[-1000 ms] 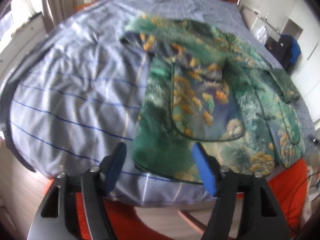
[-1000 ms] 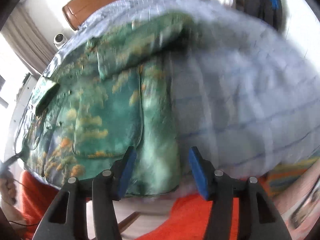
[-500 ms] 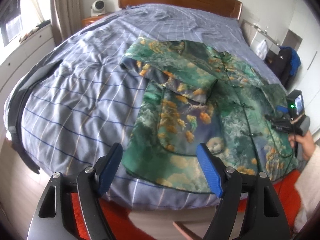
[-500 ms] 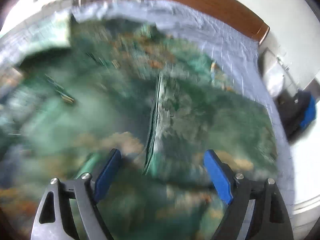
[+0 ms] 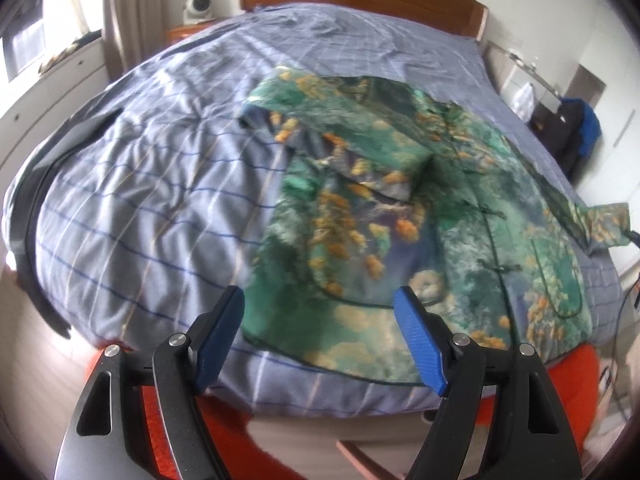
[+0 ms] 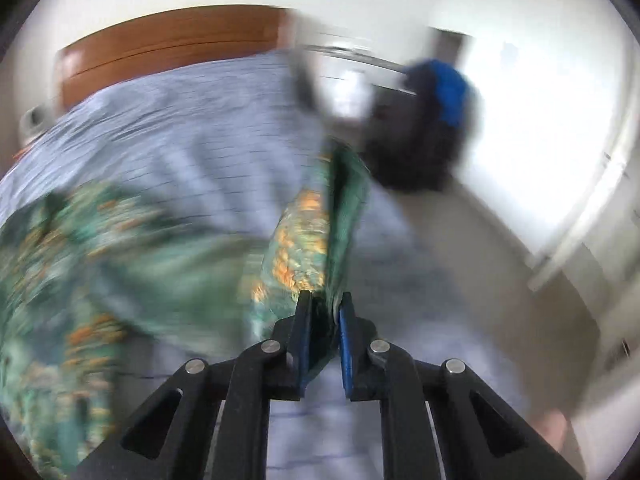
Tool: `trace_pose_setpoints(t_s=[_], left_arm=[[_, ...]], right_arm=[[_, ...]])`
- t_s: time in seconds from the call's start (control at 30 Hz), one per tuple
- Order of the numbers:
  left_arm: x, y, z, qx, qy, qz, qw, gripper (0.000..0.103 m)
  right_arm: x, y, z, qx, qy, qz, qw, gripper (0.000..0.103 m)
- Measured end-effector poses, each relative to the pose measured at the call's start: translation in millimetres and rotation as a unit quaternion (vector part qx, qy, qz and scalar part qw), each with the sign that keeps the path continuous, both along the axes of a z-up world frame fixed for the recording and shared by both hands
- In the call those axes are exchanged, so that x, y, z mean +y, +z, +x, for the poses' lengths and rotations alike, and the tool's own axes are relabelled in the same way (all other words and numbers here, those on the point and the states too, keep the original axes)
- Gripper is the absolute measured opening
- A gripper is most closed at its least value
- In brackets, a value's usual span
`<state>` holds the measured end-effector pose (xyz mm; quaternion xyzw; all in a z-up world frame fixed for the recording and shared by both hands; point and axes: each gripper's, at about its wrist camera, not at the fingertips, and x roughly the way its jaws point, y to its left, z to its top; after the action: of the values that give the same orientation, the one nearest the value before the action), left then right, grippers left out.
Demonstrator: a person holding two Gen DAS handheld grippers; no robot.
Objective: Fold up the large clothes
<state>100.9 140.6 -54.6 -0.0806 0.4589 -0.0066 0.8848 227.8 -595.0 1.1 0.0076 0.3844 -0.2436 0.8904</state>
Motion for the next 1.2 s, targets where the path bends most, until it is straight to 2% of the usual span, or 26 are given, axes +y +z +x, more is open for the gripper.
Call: trace_pose_setpoints(t_s=[0.07,0.17,0.27,0.37,0.47,0.53,0.57,0.6,0.63,0.67,0.7,0.73,0.8,0.83,0.9,0.93,1.0,1.03,1.07,1.1,1.13,1.17,1.2], left_arm=[[-9.7,0.7,1.5,-0.002,-0.012,0.013,0.9998,0.079],[-16.6,-0.7,3.3,0.003,-0.018,0.018,0.9997,0.079],[-18.4,1.2,1.5,0.006,-0.021,0.027,0.9994,0.079],[-17.8,5.9,-0.4,0.002,-0.024,0.052,0.9984,0.082],[-16.4,10.0,6.6,-0.003,-0.026,0.073,0.9970,0.088],[-18.8,10.8,16.0,0.000,-0.032,0.075,0.9966,0.088],[-23.0,11.3,24.6,0.001,-0.043,0.075,0.9963,0.088],[-26.5,11.4,30.1,0.002,-0.049,0.077,0.9958,0.088],[-32.7,11.6,38.9,0.006,-0.059,0.084,0.9947,0.088],[-39.7,12.4,46.6,0.007,-0.073,0.092,0.9930,0.088],[-45.6,13.5,51.5,0.005,-0.084,0.101,0.9913,0.088],[-52.8,14.7,57.2,0.001,-0.098,0.115,0.9886,0.089],[-70.6,15.4,69.8,-0.007,-0.139,0.150,0.9789,0.098],[-79.8,14.1,75.8,-0.014,-0.159,0.169,0.9726,0.099],[-99.9,3.4,91.9,-0.029,-0.205,0.219,0.9536,0.100],[-110.4,-9.1,104.0,-0.027,-0.229,0.246,0.9413,0.100],[-120.5,-32.8,127.9,-0.009,-0.247,0.277,0.9284,0.100],[-120.8,-49.0,145.4,0.009,-0.242,0.286,0.9272,0.100],[-117.8,-58.1,158.1,0.021,-0.231,0.287,0.9294,0.099],[-110.6,-66.3,170.9,0.031,-0.215,0.280,0.9349,0.088],[-98.9,-69.6,182.9,0.040,-0.196,0.256,0.9457,0.078],[-86.9,-66.1,189.4,0.049,-0.182,0.211,0.9591,0.050],[-75.7,-58.6,192.2,0.052,-0.167,0.173,0.9691,0.018]], right_arm=[[-37.2,-2.8,-13.5,0.012,-0.040,0.005,0.999,0.009],[-74.8,-28.2,-29.6,0.058,-0.080,0.007,0.995,0.006],[-97.7,-62.3,-47.4,0.081,-0.113,0.049,0.989,0.006],[-111.0,-78.2,-71.6,0.069,-0.142,0.092,0.983,0.007],[-98.9,-63.4,-87.3,0.017,-0.133,0.104,0.986,0.010],[-82.6,-48.7,-84.2,-0.024,-0.085,0.121,0.989,0.018],[-74.3,-44.3,-78.7,-0.037,-0.056,0.138,0.988,0.032],[-63.7,-43.9,-66.6,-0.042,-0.030,0.155,0.987,0.053],[-57.0,-46.7,-57.7,-0.041,-0.014,0.168,0.985,0.059],[-53.7,-52.5,-52.2,-0.034,-0.006,0.178,0.983,0.072],[-50.5,-64.2,-43.5,-0.016,0.000,0.190,0.982,0.075],[-50.0,-77.2,-35.5,0.002,0.000,0.197,0.980,0.075],[-42.9,-100.9,-30.0,0.043,-0.020,0.192,0.980,0.075],[-38.4,-104.3,-32.3,0.047,-0.026,0.189,0.980,0.075],[-19.0,-97.2,-44.0,0.026,-0.011,0.190,0.981,0.075],[-7.0,-90.5,-50.0,0.017,0.004,0.185,0.983,0.075],[29.8,-77.5,-63.3,0.002,0.042,0.173,0.984,0.075],[44.9,-72.2,-69.8,-0.005,0.059,0.172,0.983,0.075],[62.8,-67.6,-79.1,-0.011,0.078,0.174,0.982,0.075],[80.5,-66.3,-88.5,-0.015,0.094,0.175,0.980,0.075],[96.5,-63.3,-99.0,-0.019,0.109,0.175,0.978,0.075],[108.0,-62.2,-103.0,-0.021,0.120,0.174,0.977,0.075],[122.7,-61.6,-114.8,-0.024,0.135,0.171,0.976,0.075]])
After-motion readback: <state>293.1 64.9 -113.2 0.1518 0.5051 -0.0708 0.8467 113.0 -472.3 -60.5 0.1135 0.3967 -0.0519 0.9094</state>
